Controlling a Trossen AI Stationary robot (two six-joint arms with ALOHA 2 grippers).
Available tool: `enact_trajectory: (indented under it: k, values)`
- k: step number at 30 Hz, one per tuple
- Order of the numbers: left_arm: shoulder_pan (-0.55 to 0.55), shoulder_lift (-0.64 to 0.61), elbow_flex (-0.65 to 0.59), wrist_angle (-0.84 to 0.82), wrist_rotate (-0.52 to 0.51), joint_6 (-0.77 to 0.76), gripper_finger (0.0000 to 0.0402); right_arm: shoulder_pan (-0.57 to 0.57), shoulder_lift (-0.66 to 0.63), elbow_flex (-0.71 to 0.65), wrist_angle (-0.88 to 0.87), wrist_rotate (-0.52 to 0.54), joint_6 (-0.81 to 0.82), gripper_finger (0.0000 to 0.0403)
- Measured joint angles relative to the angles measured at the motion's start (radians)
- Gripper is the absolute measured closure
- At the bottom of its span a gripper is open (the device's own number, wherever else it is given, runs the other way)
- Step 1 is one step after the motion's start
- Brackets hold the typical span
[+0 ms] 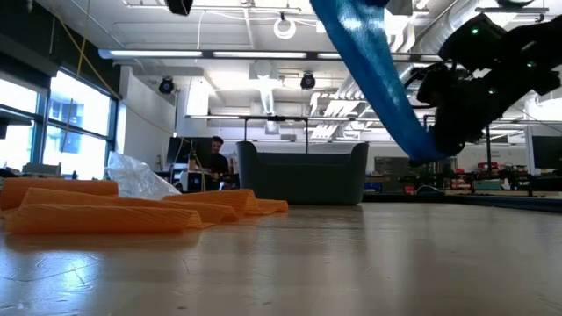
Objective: Roll bandage
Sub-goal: Roll the blue bandage
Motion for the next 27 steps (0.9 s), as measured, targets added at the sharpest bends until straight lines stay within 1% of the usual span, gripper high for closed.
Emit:
enact_trajectory:
  k: [4, 6, 8, 11, 13, 14, 16, 17, 18, 19, 22, 23, 24, 25, 26, 27]
  values:
    - [0.000, 0.000, 0.000, -0.026, 0.000, -0.025, 0.0400, -0.035, 0.071, 0.078, -0.025, 0.022, -0.016, 0.0165]
    - [0.000, 0.000, 0.000, -0.031, 0.000, -0.027, 0.0400, -0.046, 0.103, 0.127, -0.083, 0.017, -0.018, 0.0154]
    - [0.001, 0.000, 0.000, -0.027, -0.001, -0.023, 0.0400, -0.052, 0.125, 0.184, -0.160, -0.031, -0.045, 0.0152]
    - [0.006, 0.000, 0.000, -0.045, 0.006, -0.041, 0.0400, -0.049, 0.144, 0.275, -0.274, -0.163, -0.153, 0.0151]
    - [0.012, 0.000, 0.000, -0.070, 0.032, -0.071, 0.0400, -0.033, 0.145, 0.326, -0.325, -0.253, -0.221, 0.0151]
    - [0.015, 0.000, 0.000, -0.081, 0.036, -0.088, 0.0400, -0.022, 0.145, 0.350, -0.335, -0.276, -0.238, 0.0151]
    - [0.026, 0.000, 0.000, -0.106, 0.047, -0.115, 0.0400, -0.001, 0.145, 0.396, -0.342, -0.278, -0.249, 0.0151]
    - [0.032, 0.000, 0.000, -0.121, 0.057, -0.130, 0.0400, 0.010, 0.144, 0.418, -0.350, -0.255, -0.252, 0.0151]
    - [0.040, 0.000, 0.000, -0.131, 0.070, -0.141, 0.0400, 0.021, 0.144, 0.440, -0.353, -0.199, -0.245, 0.0151]
    - [0.048, 0.000, 0.000, -0.136, 0.089, -0.151, 0.0400, 0.034, 0.144, 0.462, -0.357, -0.104, -0.219, 0.0151]
    - [0.070, 0.000, 0.000, -0.133, 0.138, -0.181, 0.0400, 0.078, 0.144, 0.530, -0.404, 0.255, -0.142, 0.0151]
    - [0.075, 0.000, 0.000, -0.133, 0.147, -0.186, 0.0400, 0.088, 0.144, 0.554, -0.437, 0.336, -0.132, 0.0151]
    - [0.079, 0.000, 0.000, -0.134, 0.158, -0.185, 0.0400, 0.089, 0.144, 0.580, -0.482, 0.363, -0.138, 0.0151]
    - [0.082, 0.000, 0.000, -0.133, 0.174, -0.179, 0.0400, 0.085, 0.145, 0.607, -0.534, 0.343, -0.153, 0.0151]
    - [0.084, 0.000, 0.000, -0.131, 0.191, -0.172, 0.0400, 0.074, 0.145, 0.632, -0.586, 0.274, -0.179, 0.0151]
    - [0.086, 0.000, 0.000, -0.126, 0.208, -0.170, 0.0400, 0.061, 0.145, 0.656, -0.636, 0.181, -0.209, 0.0151]
